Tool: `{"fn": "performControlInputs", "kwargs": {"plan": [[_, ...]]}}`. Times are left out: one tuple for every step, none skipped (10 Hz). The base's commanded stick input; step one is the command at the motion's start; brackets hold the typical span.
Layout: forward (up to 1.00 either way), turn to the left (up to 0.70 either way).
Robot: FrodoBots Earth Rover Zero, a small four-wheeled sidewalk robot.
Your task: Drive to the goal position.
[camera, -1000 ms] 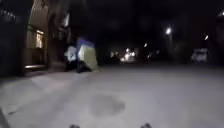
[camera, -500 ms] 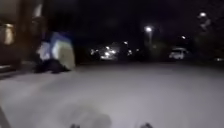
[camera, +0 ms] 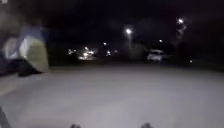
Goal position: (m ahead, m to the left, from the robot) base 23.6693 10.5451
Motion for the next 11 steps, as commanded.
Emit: {"fn": "performControlInputs", "kwargs": {"plan": [[0.70, 0.00], [0.70, 0.00], [0.70, 0.00], [0.70, 0.00], [0.70, 0.12], [0.70, 0.32], [0.70, 0.35], [0.70, 0.35], [0.70, 0.33], [0.70, 0.14], [0.70, 0.00]]}}
